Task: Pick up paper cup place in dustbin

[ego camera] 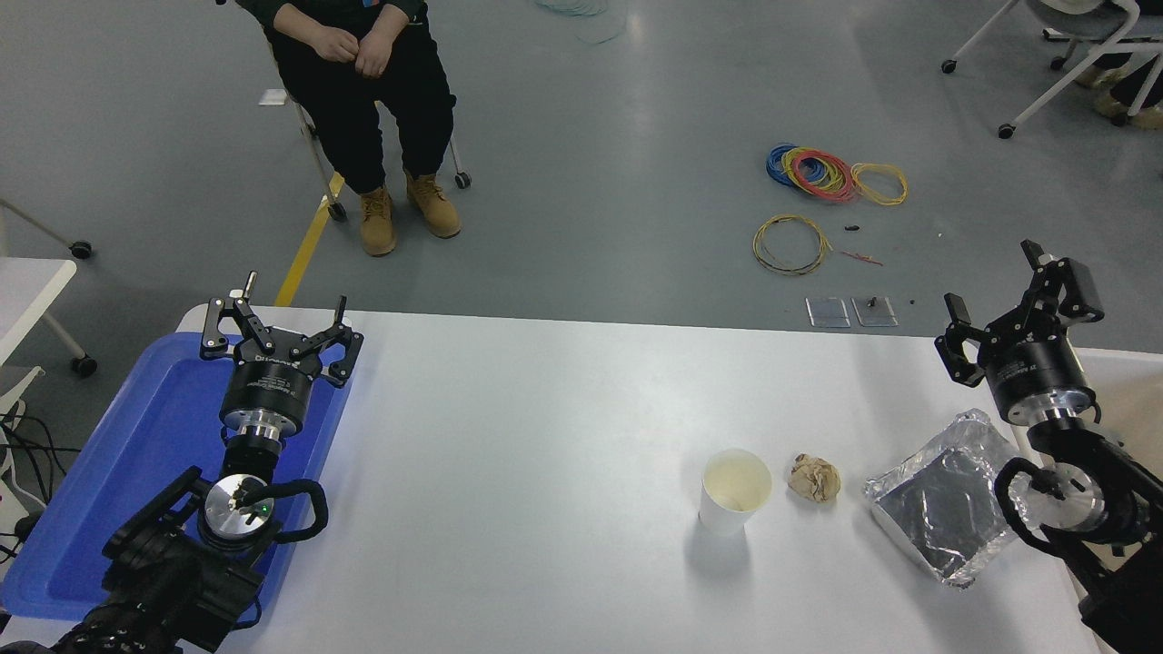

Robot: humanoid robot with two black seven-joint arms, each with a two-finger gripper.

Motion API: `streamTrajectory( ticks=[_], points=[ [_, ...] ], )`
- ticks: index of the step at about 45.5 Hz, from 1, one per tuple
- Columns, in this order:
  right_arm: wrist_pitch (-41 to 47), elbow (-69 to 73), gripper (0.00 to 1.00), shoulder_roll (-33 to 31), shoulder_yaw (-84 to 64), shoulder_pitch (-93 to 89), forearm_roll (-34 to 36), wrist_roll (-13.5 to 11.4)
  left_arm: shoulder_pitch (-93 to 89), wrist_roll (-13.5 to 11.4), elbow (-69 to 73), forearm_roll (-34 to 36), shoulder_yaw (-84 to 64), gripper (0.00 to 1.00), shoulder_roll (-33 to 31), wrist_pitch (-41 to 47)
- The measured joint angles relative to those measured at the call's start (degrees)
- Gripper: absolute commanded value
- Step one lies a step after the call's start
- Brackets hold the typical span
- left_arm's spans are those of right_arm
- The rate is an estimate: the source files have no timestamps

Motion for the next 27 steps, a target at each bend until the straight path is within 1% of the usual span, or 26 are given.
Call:
streamTrajectory(
  ticks=[27],
  points=[
    [-0.1,-0.4,1.0,0.8,-2.3,1.4,0.0,-0.1,0.0,0.0,0.0,0.0,0.0,1.0,0.0,0.0]
  ],
)
